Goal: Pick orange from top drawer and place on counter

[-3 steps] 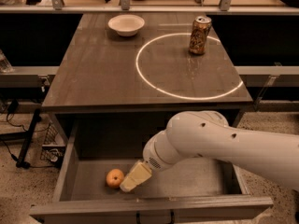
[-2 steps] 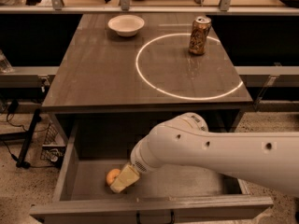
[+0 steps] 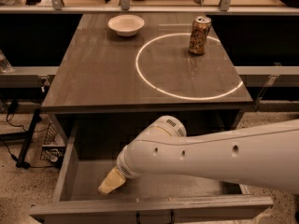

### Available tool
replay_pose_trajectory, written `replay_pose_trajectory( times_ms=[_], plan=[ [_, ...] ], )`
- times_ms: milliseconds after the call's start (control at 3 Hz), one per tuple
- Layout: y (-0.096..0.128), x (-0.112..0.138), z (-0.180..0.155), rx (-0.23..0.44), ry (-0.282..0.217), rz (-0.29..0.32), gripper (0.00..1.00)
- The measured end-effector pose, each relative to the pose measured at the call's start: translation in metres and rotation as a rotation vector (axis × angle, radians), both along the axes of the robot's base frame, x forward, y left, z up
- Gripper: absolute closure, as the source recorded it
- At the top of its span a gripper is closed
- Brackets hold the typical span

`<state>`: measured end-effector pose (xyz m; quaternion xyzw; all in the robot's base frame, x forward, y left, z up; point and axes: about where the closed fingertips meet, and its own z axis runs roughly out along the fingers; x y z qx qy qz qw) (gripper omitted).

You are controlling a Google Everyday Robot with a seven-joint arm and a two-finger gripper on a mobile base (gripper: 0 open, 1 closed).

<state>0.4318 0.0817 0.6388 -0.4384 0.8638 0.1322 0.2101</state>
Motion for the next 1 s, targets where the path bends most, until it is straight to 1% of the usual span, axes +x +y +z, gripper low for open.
replay_pose_trajectory(
  times_ms=[333, 667, 1000],
  plan=[
    [0.013, -0.001, -0.01, -0.003, 0.007, -0.011, 0.04],
    [0.019, -0.002, -0.023, -0.016, 0.018, -0.021, 0.28],
    [0.017, 0.0, -0.028, -0.025, 0.017, -0.038, 0.59]
  ],
)
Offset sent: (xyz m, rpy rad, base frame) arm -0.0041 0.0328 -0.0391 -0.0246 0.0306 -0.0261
